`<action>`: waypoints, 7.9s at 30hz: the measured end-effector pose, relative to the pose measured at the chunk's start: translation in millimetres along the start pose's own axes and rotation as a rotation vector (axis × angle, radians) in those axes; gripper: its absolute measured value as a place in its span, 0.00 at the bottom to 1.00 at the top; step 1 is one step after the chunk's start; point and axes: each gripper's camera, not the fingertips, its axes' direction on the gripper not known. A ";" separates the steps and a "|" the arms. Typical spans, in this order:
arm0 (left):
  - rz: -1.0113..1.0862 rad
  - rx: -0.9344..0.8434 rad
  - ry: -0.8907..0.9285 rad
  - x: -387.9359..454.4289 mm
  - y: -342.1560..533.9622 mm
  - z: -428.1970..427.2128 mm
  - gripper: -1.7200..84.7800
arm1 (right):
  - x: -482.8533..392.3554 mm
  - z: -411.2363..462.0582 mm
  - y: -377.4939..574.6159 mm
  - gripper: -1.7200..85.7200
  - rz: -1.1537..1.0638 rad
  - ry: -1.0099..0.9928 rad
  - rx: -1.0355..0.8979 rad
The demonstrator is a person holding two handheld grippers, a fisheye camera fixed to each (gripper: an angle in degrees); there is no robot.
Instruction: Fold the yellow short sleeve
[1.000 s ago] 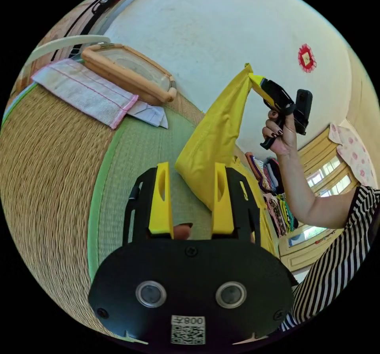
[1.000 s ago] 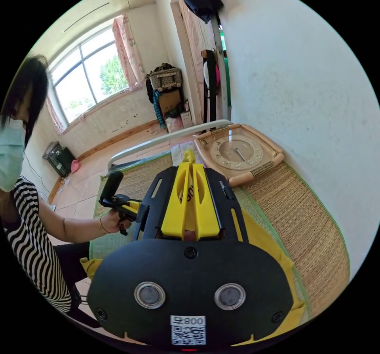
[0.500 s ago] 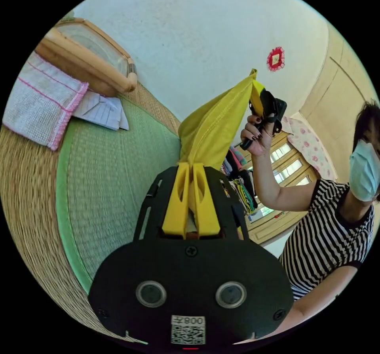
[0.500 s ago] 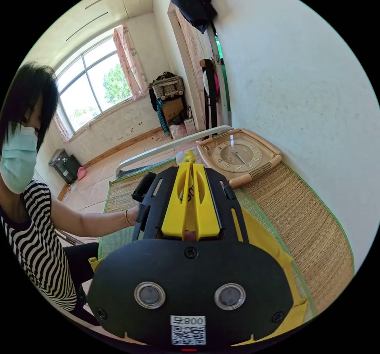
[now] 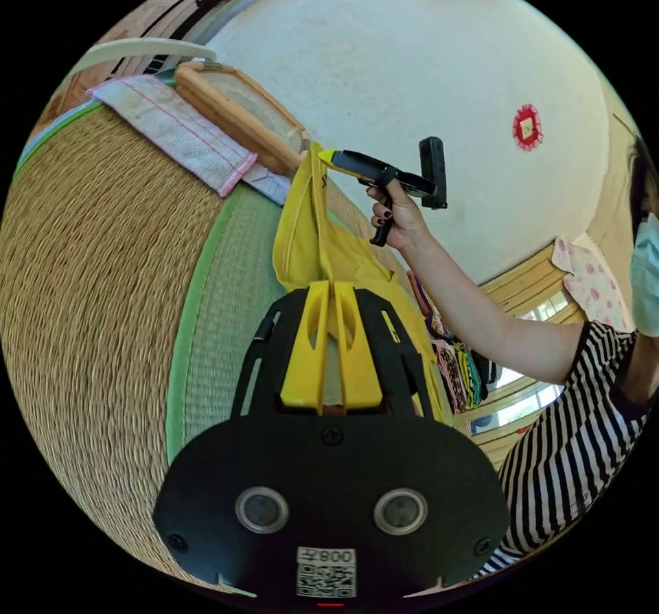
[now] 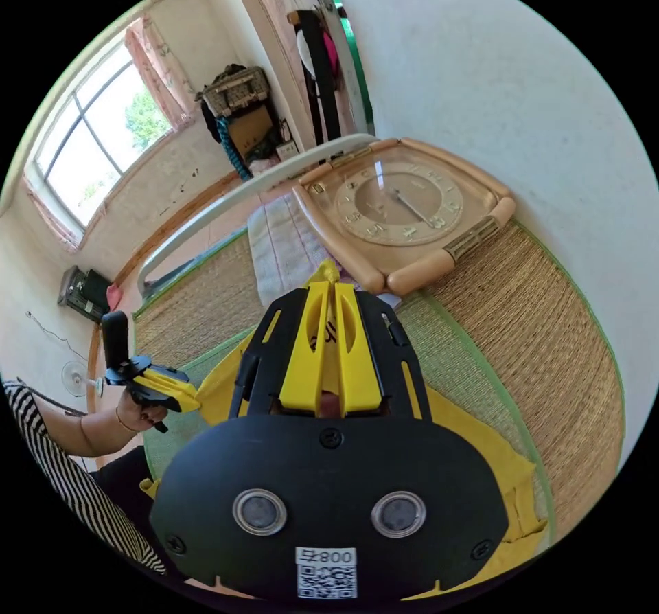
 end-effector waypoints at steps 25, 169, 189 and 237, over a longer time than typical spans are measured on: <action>0.136 -0.233 -0.363 116.8 -34.5 -27.2 0.02 | -54.5 66.5 18.3 0.04 -0.076 0.122 0.017; -0.136 -0.604 -0.488 262.2 158.6 -368.0 0.08 | -36.3 354.3 1170.1 0.10 1.112 -0.023 -0.129; -0.096 -0.537 -0.435 241.6 167.0 -399.6 0.02 | -47.1 287.4 1199.0 0.02 1.093 0.067 -0.062; 0.084 -0.492 -0.782 263.7 -187.6 -297.0 0.02 | 210.2 328.6 965.0 0.02 0.925 0.299 -0.164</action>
